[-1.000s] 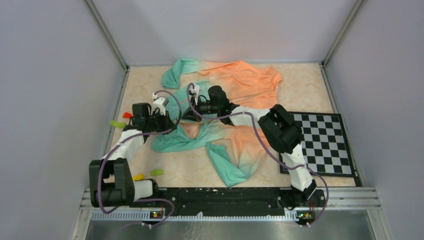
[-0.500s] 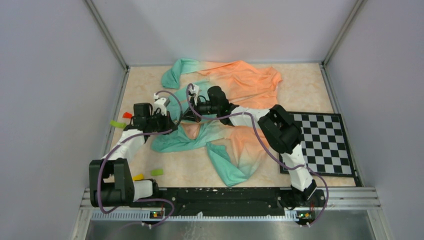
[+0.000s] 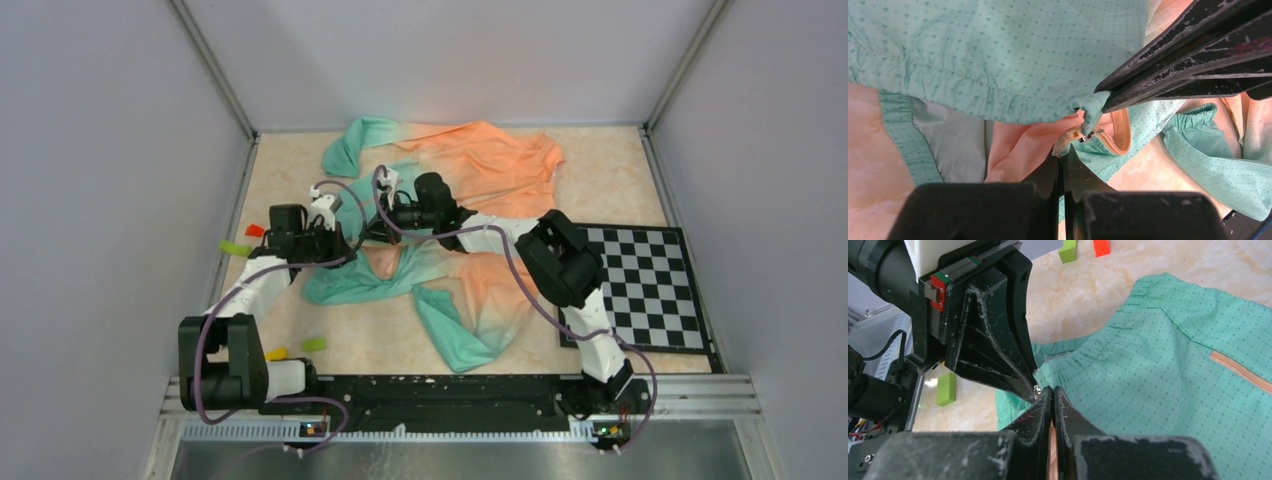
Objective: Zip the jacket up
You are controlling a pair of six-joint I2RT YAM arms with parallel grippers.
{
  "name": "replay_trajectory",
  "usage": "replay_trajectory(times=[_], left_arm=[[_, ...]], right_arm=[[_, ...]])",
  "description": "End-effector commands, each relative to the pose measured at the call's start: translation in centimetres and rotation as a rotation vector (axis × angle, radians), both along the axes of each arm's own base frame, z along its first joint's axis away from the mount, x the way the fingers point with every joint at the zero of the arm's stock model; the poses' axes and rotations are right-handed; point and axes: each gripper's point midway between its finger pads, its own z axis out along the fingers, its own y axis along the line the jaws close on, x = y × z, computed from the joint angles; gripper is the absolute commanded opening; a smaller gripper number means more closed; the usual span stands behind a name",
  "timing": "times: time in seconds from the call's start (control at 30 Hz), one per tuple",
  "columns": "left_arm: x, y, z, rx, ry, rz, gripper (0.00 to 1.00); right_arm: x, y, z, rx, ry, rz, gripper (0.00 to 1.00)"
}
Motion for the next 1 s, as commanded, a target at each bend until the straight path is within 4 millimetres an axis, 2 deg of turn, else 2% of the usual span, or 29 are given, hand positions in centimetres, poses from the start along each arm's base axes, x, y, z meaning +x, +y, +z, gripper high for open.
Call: replay_trajectory(times=[0.0,0.23,0.43,0.57,0.77,0.97], left_arm=[[1.2,-0.3,1.2,-0.009,-0.032,-0.011,0.00],[1.2,-0.7,1.5,-0.027,-0.042,-0.018,0.00],[1.0,-1.0,1.5,-0.029,-0.041,-0.031,0.00],[0.9,-1.1,2.1,-0.034,-0.060,-0.040,0.00],[0.9,-1.0,3.2,-0.037,-0.110,-0.012,0.00],[0.5,-0.8,3.9,-0.049,-0.100,0.020,0.16]], right_arm=[[-0.6,1.1,6.4,0.132,-0.070,0.024,0.00],[-0.2,1.3,6.7,0.150,-0.036,-0.003,0.00],[0.0,1.7,7.6,0.226,0.058,-0.034,0.00],[-0.3,1.9,7.1,0.238,0.084,-0.001,0.00],[0.4,1.4,5.9,0.234,0.090,0.024,0.00],[0.2,1.4,5.7,0.241,0.088,0.045,0.00]])
